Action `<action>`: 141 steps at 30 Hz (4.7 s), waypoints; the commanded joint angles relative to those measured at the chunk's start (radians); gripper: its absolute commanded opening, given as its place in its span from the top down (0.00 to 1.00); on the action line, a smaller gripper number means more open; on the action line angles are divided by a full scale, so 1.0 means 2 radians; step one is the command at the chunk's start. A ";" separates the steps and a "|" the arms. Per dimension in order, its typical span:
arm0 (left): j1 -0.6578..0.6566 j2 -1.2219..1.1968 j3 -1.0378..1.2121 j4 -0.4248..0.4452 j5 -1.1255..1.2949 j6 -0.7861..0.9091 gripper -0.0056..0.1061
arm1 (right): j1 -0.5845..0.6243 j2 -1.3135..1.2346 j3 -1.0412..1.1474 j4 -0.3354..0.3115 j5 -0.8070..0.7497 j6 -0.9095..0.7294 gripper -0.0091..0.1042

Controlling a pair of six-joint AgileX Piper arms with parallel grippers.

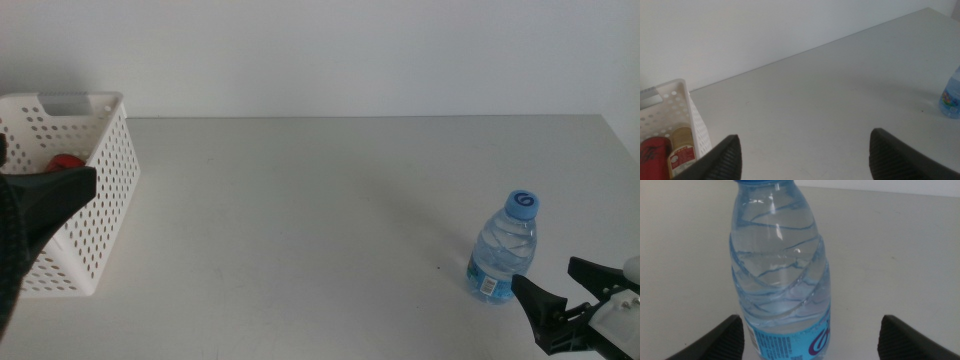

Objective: Use arms to grab the bottles and put them into the dustbin to the left of the table.

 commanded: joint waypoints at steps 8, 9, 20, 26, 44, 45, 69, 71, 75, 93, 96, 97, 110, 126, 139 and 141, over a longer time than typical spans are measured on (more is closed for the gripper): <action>0.001 0.003 -0.011 -0.005 -0.037 -0.008 0.20 | -0.002 0.010 -0.039 -0.032 -0.099 -0.001 0.09; 0.001 0.003 -0.011 -0.005 -0.037 -0.008 0.20 | -0.002 0.010 -0.041 -0.037 -0.099 0.003 0.09; 0.001 0.003 -0.011 -0.005 -0.037 -0.008 0.20 | -0.002 0.011 -0.088 -0.059 -0.092 0.023 0.09; 0.001 0.003 -0.011 -0.005 -0.037 -0.008 0.20 | -0.002 0.045 -0.099 -0.063 -0.094 0.025 0.09; 0.001 0.003 -0.011 -0.005 -0.037 -0.008 0.20 | 0.003 0.118 -0.125 -0.079 -0.099 0.001 0.83; 0.001 0.003 -0.011 -0.005 -0.037 -0.008 0.20 | 0.003 0.117 -0.125 -0.081 -0.100 0.006 0.93; 0.001 0.003 -0.011 -0.005 -0.037 -0.008 0.20 | 0.214 0.239 -0.581 -0.097 0.155 0.168 0.93; 0.001 0.003 -0.011 -0.005 -0.037 -0.008 0.20 | 0.220 0.265 -0.612 -0.097 0.155 0.171 0.93; 0.001 0.003 -0.011 -0.005 -0.037 -0.008 0.20 | 0.231 0.306 -0.657 -0.097 0.155 0.169 0.93; 0.001 0.003 -0.011 -0.005 -0.037 -0.008 0.20 | 0.242 0.305 -0.670 -0.125 0.163 0.150 0.18; 0.001 0.003 -0.011 -0.005 -0.037 -0.008 0.20 | 0.242 0.277 -0.659 -0.165 0.197 0.192 0.14; 0.001 0.003 -0.011 -0.005 -0.037 -0.008 0.20 | 0.242 0.265 -0.653 -0.182 0.212 0.207 0.15; 0.001 0.003 -0.011 -0.005 -0.037 -0.008 0.20 | 0.241 0.044 -0.553 -0.336 0.350 0.415 0.26; 0.001 0.003 -0.011 -0.005 -0.037 -0.008 0.20 | 0.242 -0.195 -0.522 0.135 0.681 -0.017 0.26; 0.001 0.003 -0.011 -0.005 -0.037 -0.008 0.20 | 0.242 -0.225 -0.542 0.259 0.815 -0.144 0.26; 0.001 0.003 -0.011 -0.005 -0.037 -0.008 0.20 | 0.242 -0.225 -0.542 0.259 0.814 -0.144 0.26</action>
